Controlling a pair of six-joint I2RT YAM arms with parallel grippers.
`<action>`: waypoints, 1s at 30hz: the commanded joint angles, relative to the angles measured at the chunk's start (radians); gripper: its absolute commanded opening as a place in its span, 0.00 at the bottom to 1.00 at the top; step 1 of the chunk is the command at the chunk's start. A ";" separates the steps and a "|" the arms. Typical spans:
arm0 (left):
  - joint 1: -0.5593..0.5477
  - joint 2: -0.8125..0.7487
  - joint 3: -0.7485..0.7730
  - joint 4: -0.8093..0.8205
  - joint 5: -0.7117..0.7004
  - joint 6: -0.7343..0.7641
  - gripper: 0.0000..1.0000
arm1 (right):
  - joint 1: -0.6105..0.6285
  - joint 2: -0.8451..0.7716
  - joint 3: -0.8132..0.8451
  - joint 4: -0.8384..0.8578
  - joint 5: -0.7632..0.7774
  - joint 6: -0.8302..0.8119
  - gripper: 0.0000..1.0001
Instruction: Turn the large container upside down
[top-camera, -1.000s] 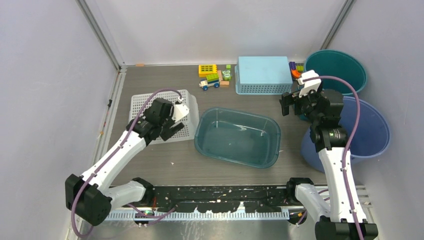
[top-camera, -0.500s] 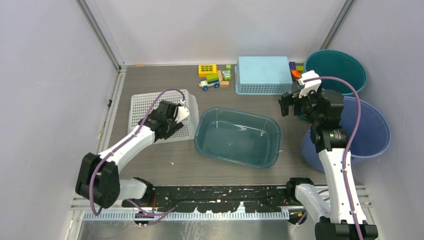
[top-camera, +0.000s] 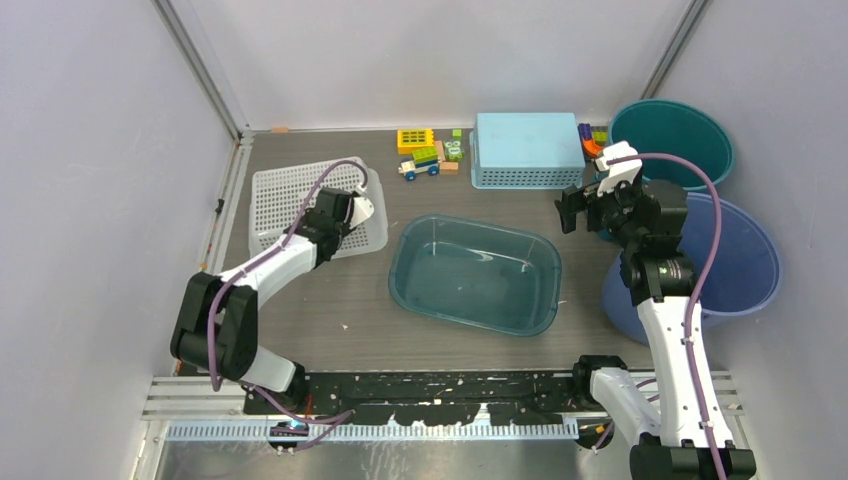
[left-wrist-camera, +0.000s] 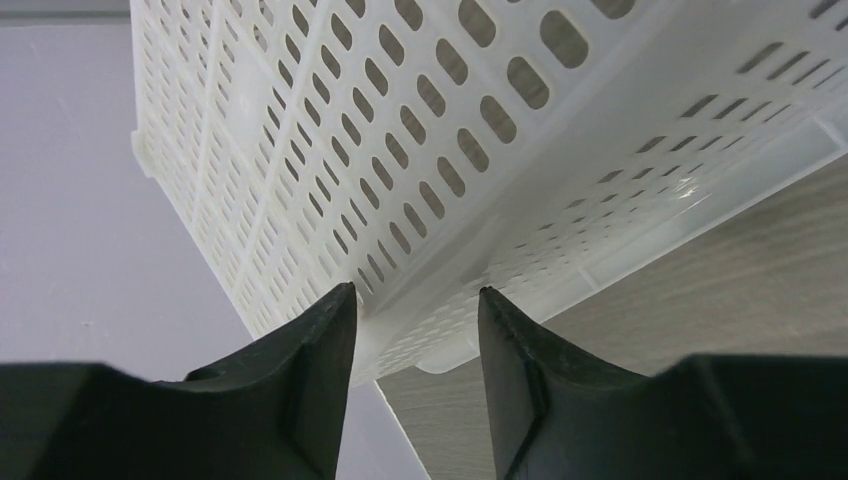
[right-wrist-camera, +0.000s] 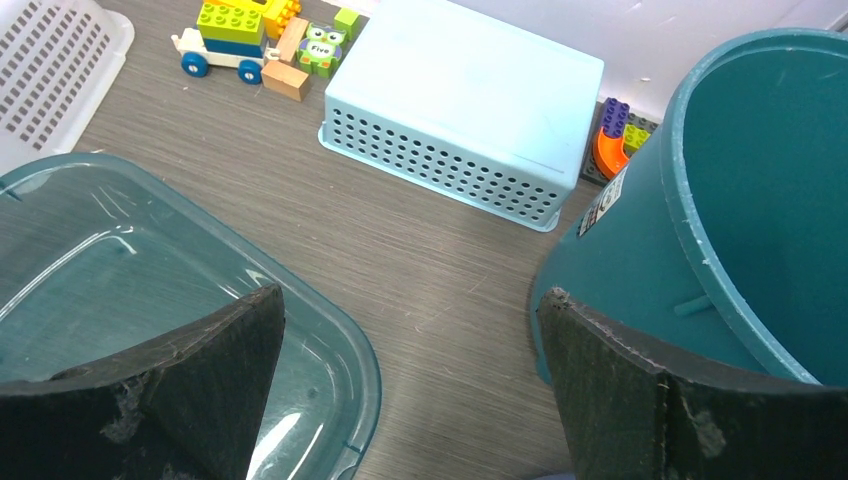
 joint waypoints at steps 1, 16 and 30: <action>0.028 0.074 0.030 0.094 -0.003 0.040 0.46 | -0.006 -0.017 0.004 0.033 -0.015 0.015 1.00; 0.045 0.133 0.102 0.169 0.002 0.149 0.60 | -0.006 -0.019 0.002 0.034 -0.013 0.020 1.00; 0.126 -0.174 0.008 0.053 -0.132 -0.058 1.00 | -0.006 -0.013 0.002 0.034 -0.032 0.027 1.00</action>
